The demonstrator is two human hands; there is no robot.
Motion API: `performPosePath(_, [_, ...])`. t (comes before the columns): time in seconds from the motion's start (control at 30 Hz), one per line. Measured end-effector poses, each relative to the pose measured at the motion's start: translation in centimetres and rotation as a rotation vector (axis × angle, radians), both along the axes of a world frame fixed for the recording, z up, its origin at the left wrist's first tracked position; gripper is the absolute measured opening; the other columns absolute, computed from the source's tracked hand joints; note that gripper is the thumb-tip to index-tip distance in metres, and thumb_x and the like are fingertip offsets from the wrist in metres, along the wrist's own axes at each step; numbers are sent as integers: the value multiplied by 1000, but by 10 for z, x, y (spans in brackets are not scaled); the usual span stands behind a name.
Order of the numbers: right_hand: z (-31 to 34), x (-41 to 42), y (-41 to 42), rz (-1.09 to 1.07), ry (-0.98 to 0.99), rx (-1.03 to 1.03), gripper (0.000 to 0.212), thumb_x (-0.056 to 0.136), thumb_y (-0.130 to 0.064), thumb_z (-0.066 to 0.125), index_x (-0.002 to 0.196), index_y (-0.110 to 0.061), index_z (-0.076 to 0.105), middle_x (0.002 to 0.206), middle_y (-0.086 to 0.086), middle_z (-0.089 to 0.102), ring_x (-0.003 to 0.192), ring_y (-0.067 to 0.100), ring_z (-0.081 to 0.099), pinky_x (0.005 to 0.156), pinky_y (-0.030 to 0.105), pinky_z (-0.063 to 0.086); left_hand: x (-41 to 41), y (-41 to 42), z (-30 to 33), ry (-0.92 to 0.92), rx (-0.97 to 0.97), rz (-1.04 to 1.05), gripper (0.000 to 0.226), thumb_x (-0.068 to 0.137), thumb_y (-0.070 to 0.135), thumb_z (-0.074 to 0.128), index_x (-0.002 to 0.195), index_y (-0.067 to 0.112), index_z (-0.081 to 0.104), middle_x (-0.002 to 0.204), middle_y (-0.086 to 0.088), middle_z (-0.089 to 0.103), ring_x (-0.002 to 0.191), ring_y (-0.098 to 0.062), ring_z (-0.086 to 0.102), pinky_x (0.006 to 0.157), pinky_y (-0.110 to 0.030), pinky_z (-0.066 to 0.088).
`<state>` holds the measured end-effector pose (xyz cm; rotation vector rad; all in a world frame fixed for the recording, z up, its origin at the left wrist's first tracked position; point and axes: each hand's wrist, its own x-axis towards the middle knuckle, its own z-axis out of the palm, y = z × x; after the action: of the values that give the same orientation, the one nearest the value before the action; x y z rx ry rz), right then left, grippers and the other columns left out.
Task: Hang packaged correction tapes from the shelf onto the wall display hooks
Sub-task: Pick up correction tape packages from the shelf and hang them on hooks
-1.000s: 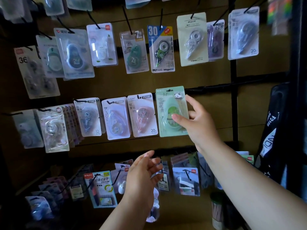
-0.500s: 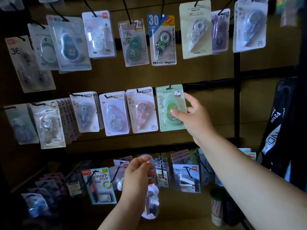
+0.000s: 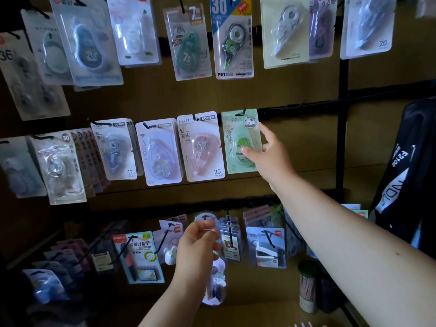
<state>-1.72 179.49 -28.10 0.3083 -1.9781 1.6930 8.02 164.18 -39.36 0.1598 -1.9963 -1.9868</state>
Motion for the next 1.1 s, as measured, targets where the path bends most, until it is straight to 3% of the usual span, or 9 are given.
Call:
performPosePath(0.07, [-3,0,0,-24,-6,25,73,85,-24,71,145,-36,32,120,1,65,98,16,68,73,31,59,-1,0,-1,-2,-14,-12,18,94,4,54,104,14,64,88,-11,68,67,-16,59,53,-22,48])
performPosePath(0.23, [-17,7,7,-63,-82,56,72,86,-31,69,147,-21,32,112,2,64,99,22,66,89,36,54,2,0,-2,-4,-21,-38,17,95,2,52,102,12,64,80,-8,64,65,-17,57,53,-24,47])
performPosePath(0.33, [-30,15,12,-89,-114,65,64,86,-34,68,142,-20,41,104,0,66,95,21,66,92,41,53,3,1,-6,-1,-46,-40,18,95,3,51,102,14,63,80,-8,64,65,-16,57,53,-23,46])
performPosePath(0.57, [-74,55,17,-75,-154,31,28,86,-37,66,111,-25,62,89,-3,67,85,16,66,83,42,56,9,4,-21,-24,-110,-56,17,95,6,52,104,15,63,80,-8,64,68,-18,59,58,-26,49])
performPosePath(0.7, [-121,81,12,-13,-197,63,6,85,-34,66,85,-28,66,76,-7,67,74,15,67,70,36,56,16,6,-42,-81,-150,-78,18,95,6,51,103,15,63,84,-12,63,67,-23,55,50,-26,45])
performPosePath(0.83, [-175,96,8,39,-277,94,11,85,-31,67,77,-23,65,67,-4,66,62,11,64,61,32,52,19,9,-77,-157,-160,-111,13,92,2,52,95,9,62,67,-9,57,57,-21,48,51,-26,37])
performPosePath(0.93, [-210,101,7,33,-359,140,14,84,-29,69,77,-17,67,67,3,68,62,15,63,66,33,52,17,10,-109,-220,-195,-143,4,85,8,60,87,10,62,61,-4,58,53,-18,49,58,-30,42])
performPosePath(1.03, [-246,101,9,-1,-460,258,19,84,-34,68,77,-17,67,66,-5,64,66,11,58,58,19,41,13,12,-142,-301,-270,-184,7,84,11,61,91,11,62,56,0,59,52,-19,51,58,-33,40])
performPosePath(1.1, [-272,98,12,9,-549,340,22,86,-39,65,79,-18,67,65,-6,62,63,8,57,54,19,37,10,14,-160,-375,-311,-195,11,89,7,57,88,17,62,61,-1,61,53,-16,54,55,-29,43])
